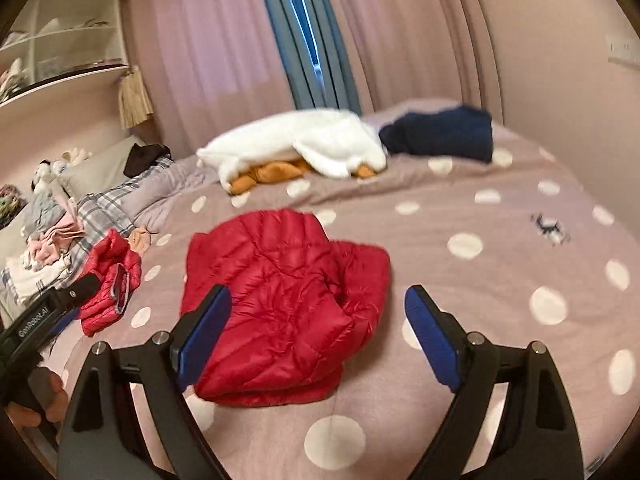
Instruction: Fold large clothes
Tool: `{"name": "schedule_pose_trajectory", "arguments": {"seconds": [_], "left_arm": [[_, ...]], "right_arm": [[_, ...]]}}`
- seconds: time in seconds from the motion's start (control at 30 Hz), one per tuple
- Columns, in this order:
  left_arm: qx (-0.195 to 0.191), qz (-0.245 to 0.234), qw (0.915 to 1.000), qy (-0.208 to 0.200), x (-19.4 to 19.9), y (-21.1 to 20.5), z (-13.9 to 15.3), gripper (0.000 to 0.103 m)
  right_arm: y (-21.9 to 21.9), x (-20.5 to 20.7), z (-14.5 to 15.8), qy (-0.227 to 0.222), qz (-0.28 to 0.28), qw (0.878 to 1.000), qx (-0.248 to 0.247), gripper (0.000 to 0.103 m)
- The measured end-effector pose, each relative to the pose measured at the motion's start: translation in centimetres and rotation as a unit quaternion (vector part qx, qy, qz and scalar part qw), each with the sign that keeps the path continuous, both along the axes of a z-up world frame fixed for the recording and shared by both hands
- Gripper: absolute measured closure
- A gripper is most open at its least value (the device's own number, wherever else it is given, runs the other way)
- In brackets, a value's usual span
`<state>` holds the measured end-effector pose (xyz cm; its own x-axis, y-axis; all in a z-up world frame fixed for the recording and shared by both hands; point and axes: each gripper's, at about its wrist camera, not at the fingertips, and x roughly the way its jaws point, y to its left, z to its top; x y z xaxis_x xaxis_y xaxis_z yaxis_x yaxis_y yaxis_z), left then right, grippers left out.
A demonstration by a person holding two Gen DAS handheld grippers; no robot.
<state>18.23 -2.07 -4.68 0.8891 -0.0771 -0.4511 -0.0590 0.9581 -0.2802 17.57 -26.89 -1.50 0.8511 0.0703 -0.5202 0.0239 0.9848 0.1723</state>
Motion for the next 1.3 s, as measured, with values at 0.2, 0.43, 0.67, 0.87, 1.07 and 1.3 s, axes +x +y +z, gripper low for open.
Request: {"name": "schedule_pose_trajectory", "arguments": {"seconds": [0.2,0.43,0.67,0.87,1.07,1.3], "left_arm": [[0.020,-0.035,0.9987,-0.031,-3.7,-1.2,1.7,0.017],[0.031,-0.063,0.9968,-0.038,-4.7,-2.0,1.7,0.003],[0.023,-0.097,0.9937,-0.051,-5.0,-2.5,2.0,0.001],[0.050,-0.088,0.9931,-0.060,-5.7,-3.1,2.3,0.001],[0.032,-0.087,0.9945,-0.048,-5.4,-2.6,2.3,0.001],[0.026,-0.062,0.9970,-0.039,-5.2,-1.8,2.4,0.001]], "right_arm": [[0.4,-3.0,1.9,-0.019,0.015,1.000,-0.010,0.013],[0.3,-5.0,3.0,-0.032,0.008,0.999,-0.030,0.001],[0.4,-5.4,3.2,-0.034,0.008,0.999,-0.032,0.000],[1.0,-6.1,3.5,-0.045,0.013,0.998,-0.050,0.000],[1.1,-5.8,3.3,-0.036,0.016,0.998,-0.057,0.000],[0.8,-5.8,3.3,-0.034,0.003,0.998,-0.057,0.000]]}}
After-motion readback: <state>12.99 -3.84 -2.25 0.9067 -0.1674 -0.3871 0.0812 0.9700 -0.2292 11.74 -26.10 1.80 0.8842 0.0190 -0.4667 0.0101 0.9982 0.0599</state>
